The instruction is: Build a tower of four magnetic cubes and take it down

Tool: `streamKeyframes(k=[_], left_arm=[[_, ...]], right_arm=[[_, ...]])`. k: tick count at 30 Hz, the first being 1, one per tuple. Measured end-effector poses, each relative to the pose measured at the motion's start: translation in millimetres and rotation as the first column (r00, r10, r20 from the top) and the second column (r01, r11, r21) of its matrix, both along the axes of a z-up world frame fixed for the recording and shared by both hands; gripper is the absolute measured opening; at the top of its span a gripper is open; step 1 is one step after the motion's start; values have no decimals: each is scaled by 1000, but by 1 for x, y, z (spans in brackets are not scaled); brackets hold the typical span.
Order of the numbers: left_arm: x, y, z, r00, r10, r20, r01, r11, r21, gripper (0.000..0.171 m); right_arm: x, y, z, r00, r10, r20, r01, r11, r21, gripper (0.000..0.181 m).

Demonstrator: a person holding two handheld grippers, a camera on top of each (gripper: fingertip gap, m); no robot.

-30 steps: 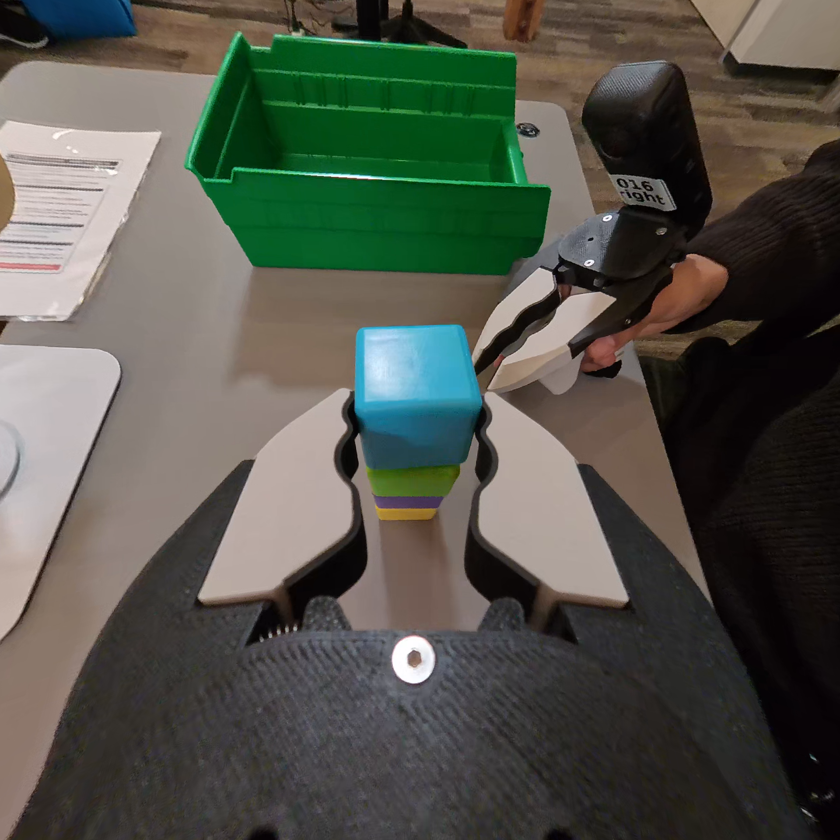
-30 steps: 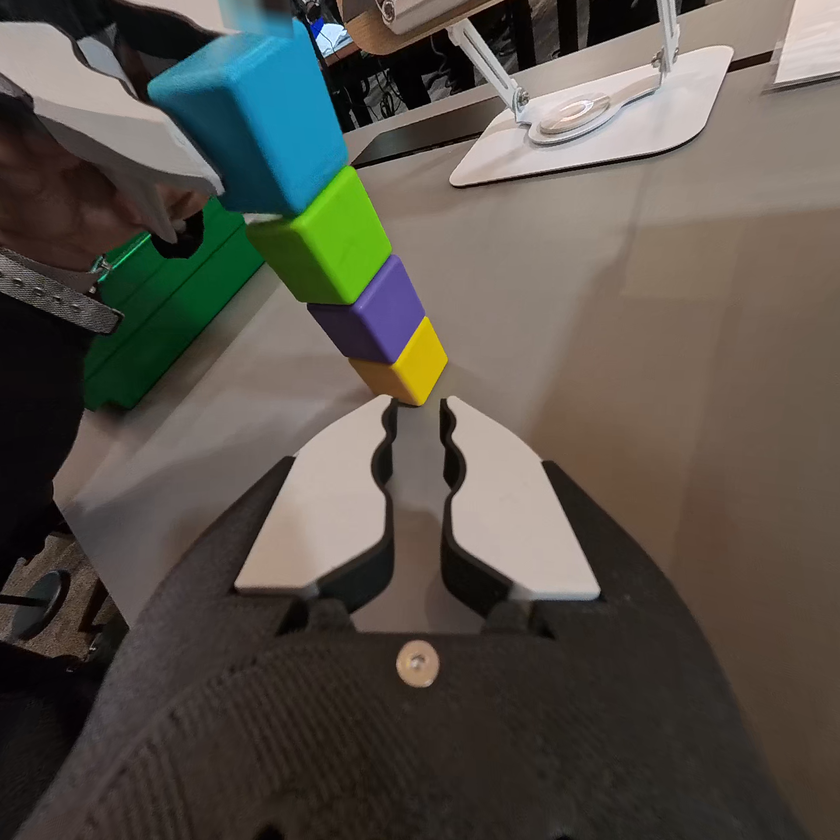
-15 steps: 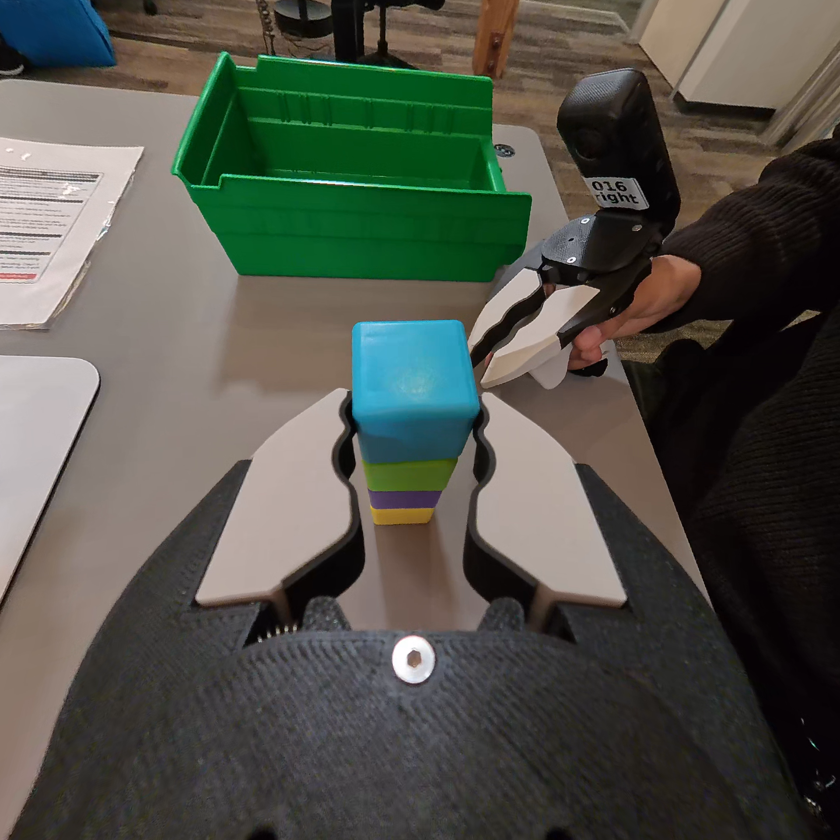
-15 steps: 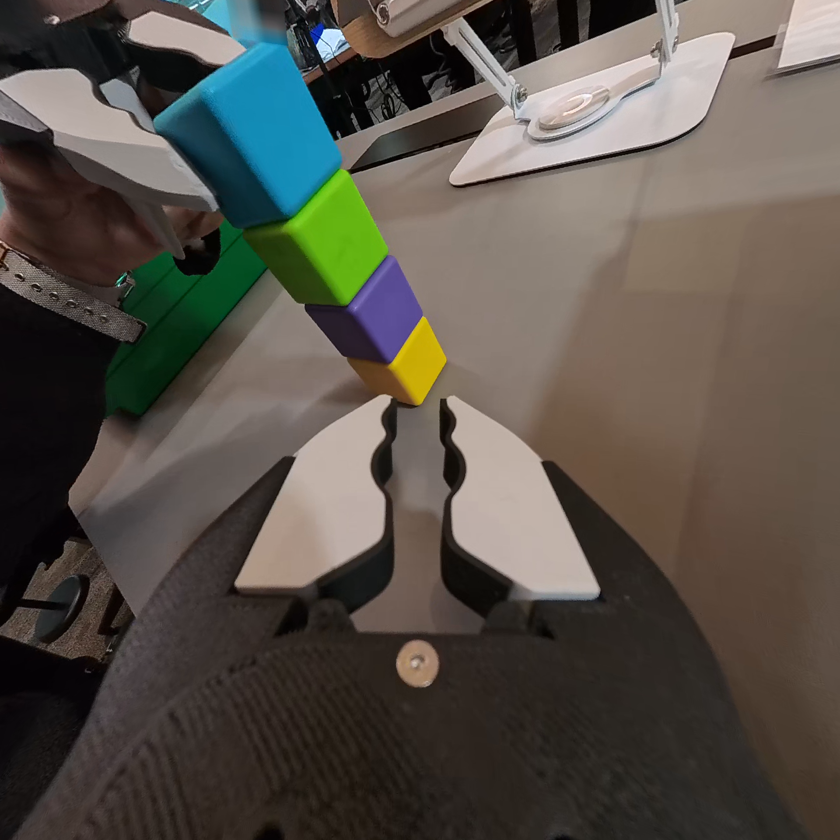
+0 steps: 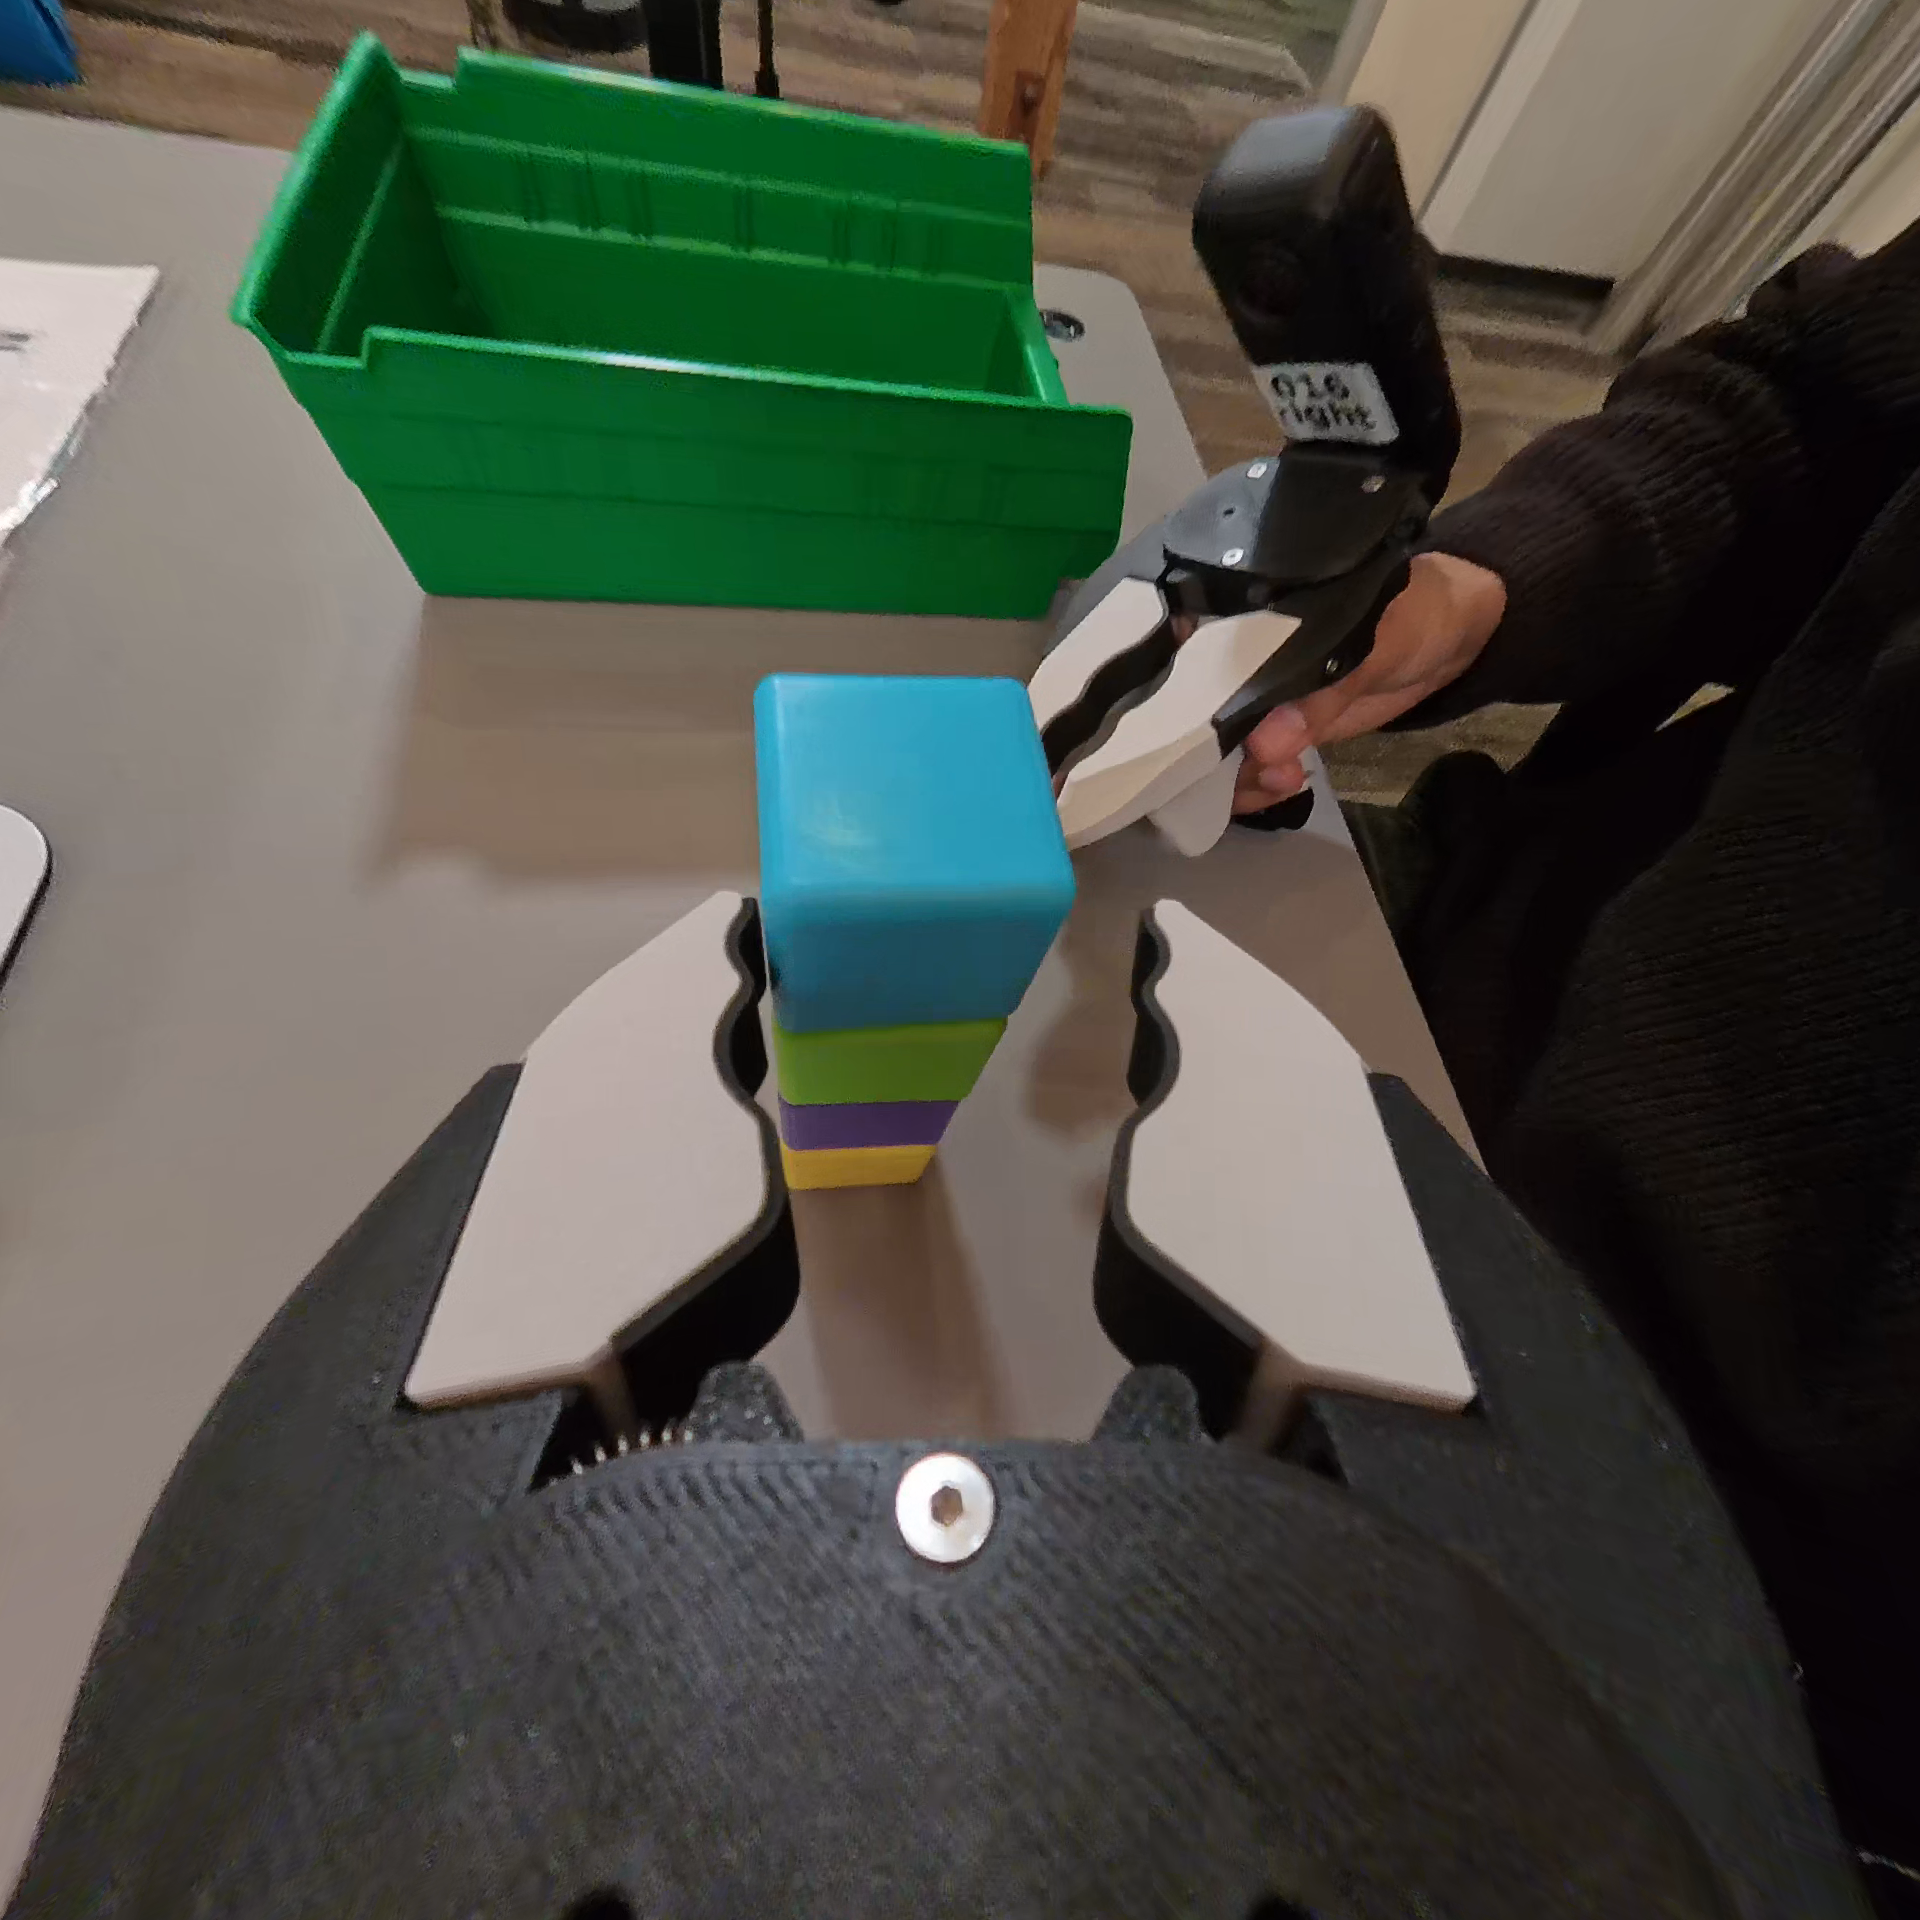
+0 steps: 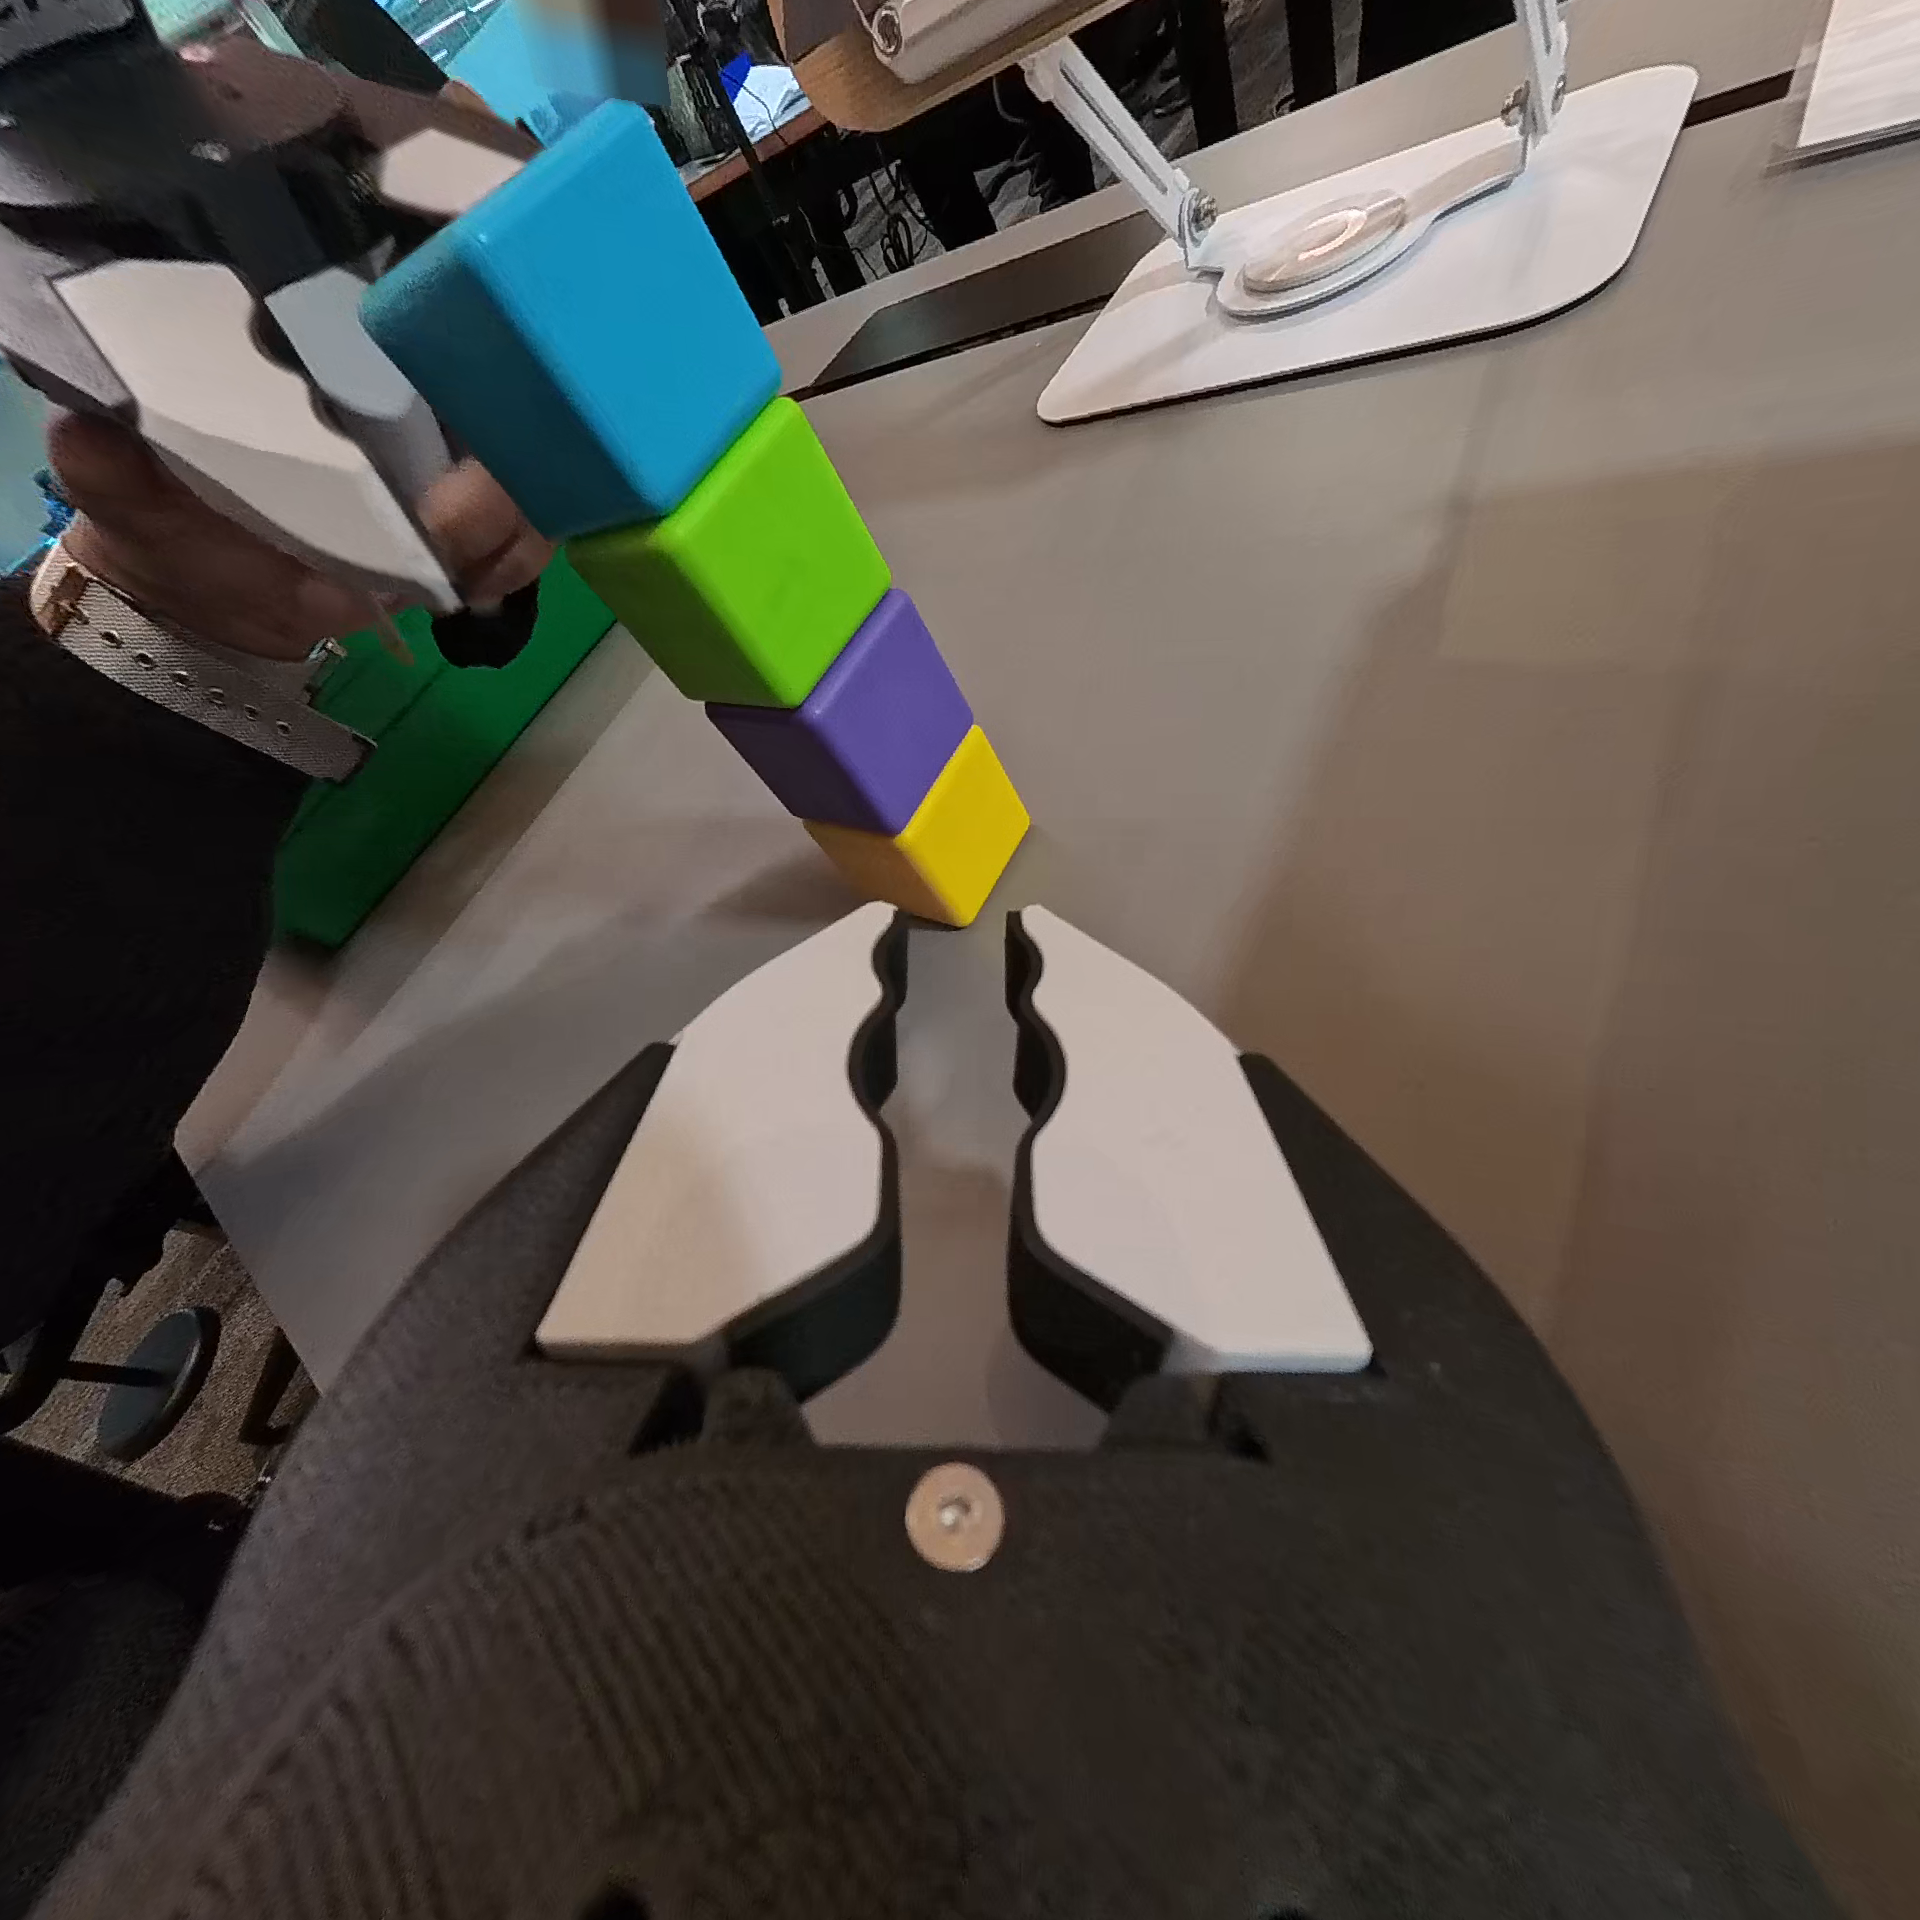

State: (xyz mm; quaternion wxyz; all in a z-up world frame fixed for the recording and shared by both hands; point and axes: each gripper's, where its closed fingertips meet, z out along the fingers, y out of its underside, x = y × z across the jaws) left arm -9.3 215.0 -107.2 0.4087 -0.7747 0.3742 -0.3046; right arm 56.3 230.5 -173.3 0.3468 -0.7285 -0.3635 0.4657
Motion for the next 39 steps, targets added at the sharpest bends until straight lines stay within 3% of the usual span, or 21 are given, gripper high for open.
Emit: streamKeyframes(k=[8, 13, 21, 39], left_arm=[[-2, 3, -16, 999, 13, -30, -15, 999, -36, 70], [-9, 6, -16, 999, 41, -10, -42, 998, -39, 69], [-8, 2, -20, 1000, 13, -2, -14, 998, -67, 53], [-10, 2, -21, 999, 31, -27, -32, 998, -57, 50]], right_arm=[[0, -1, 0, 1000, 5, -1, -5, 1000, -6, 18], [-1, -2, -1, 1000, 8, -2, -8, 1000, -12, 18], [-1, -2, -1, 1000, 8, -4, -8, 1000, -17, 18], [-1, -3, -1, 1000, 10, -6, -10, 1000, -23, 18]])
